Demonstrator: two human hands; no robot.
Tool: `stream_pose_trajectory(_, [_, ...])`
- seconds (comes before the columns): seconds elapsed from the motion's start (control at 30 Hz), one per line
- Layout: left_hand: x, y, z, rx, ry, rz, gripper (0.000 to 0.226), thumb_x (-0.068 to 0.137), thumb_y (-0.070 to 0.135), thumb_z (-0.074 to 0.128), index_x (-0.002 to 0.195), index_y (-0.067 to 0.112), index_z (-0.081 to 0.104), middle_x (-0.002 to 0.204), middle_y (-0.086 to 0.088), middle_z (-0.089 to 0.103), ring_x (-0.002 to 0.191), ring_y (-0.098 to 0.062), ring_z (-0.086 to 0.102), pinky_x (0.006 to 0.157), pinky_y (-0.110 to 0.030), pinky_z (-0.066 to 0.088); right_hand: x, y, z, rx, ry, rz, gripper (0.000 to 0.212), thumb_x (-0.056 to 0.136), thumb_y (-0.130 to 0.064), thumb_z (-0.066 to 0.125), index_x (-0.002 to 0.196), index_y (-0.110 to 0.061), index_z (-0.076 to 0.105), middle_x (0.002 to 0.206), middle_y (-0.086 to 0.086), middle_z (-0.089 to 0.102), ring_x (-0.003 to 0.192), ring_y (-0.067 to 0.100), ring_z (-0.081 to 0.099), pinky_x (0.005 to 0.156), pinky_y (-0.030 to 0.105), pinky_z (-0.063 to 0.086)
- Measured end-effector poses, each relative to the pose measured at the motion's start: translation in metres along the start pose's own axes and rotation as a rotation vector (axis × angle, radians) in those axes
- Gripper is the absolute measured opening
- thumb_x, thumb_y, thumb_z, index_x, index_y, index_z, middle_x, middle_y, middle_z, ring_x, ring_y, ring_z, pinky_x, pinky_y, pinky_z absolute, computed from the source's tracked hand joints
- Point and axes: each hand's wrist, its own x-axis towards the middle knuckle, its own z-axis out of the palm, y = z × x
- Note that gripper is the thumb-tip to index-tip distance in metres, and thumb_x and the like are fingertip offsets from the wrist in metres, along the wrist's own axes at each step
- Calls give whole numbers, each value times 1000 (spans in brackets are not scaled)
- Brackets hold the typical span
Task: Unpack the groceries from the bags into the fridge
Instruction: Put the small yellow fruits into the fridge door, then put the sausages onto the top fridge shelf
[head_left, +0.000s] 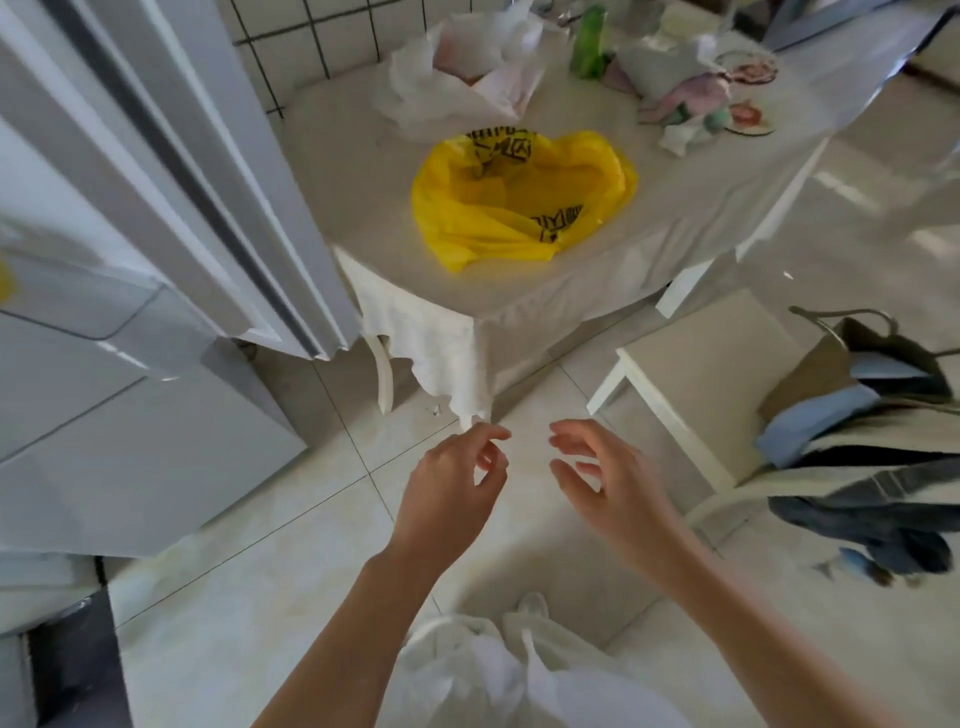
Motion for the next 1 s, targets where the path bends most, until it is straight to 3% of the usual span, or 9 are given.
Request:
stream_pose_trajectory(0.13, [27, 31, 33, -5, -37, -20, 21, 93, 30, 54, 113, 36, 58, 88, 16, 66, 87, 1, 60, 82, -29, 52, 15, 36, -39, -3, 11, 24, 32, 90, -17, 61, 121, -20, 55, 112, -9, 63, 107, 4, 58, 93, 29, 51])
stream_pose_trajectory(0.43, [104, 63, 67, -11, -46, -56, 21, 93, 28, 54, 112, 36, 56, 88, 15, 65, 88, 1, 59, 81, -29, 52, 80, 84, -92, 40, 41, 74, 31, 89, -15, 62, 119, -17, 56, 110, -4, 65, 104, 5, 60, 89, 19, 47])
stream_pose_trajectory(0.57, [151, 62, 69, -17, -7, -74, 16, 93, 26, 54, 108, 31, 54, 88, 15, 65, 88, 2, 59, 78, -25, 51, 133, 96, -113, 29, 53, 47, 30, 90, -14, 62, 119, -16, 57, 111, -2, 66, 105, 10, 61, 90, 27, 49])
stream_pose_trajectory(0.7, [214, 61, 60, -50, 52, -87, 12, 93, 24, 54, 105, 27, 53, 92, 12, 68, 88, 2, 60, 72, -11, 44, 206, 99, -138, -23, 85, -52, 29, 89, -13, 61, 118, -12, 57, 110, 0, 65, 103, 13, 61, 91, 35, 51])
stream_pose_trajectory(1.0, [370, 59, 22, -31, 217, -93, 14, 92, 22, 57, 106, 23, 60, 93, 3, 71, 88, -12, 64, 77, -35, 54, 367, 91, -168, -95, 32, -220, 31, 87, -12, 65, 116, -5, 58, 112, 7, 66, 102, 11, 60, 89, 33, 52])
